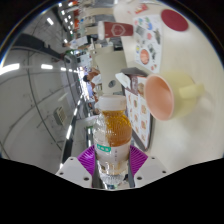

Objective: Pour water

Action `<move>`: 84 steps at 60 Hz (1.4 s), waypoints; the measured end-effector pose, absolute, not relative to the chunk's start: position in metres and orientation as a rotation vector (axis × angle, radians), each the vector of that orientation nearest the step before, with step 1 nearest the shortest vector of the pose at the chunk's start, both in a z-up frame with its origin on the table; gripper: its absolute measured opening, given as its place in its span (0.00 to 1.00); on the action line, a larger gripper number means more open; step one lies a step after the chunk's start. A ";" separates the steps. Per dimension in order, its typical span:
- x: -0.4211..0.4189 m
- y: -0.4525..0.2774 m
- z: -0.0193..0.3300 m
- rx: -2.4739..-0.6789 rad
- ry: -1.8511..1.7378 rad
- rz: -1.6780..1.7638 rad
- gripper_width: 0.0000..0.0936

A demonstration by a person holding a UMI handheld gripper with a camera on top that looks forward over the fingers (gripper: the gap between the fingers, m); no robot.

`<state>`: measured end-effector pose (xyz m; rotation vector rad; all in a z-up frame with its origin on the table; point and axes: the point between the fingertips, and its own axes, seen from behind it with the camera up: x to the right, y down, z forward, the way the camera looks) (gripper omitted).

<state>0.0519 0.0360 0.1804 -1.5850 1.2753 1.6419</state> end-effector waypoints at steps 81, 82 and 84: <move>0.357 -0.014 0.073 -2.068 0.123 -0.038 0.89; 0.357 -0.019 0.077 -2.073 0.125 -0.047 0.89; 0.353 -0.029 0.084 -2.089 0.129 -0.062 0.91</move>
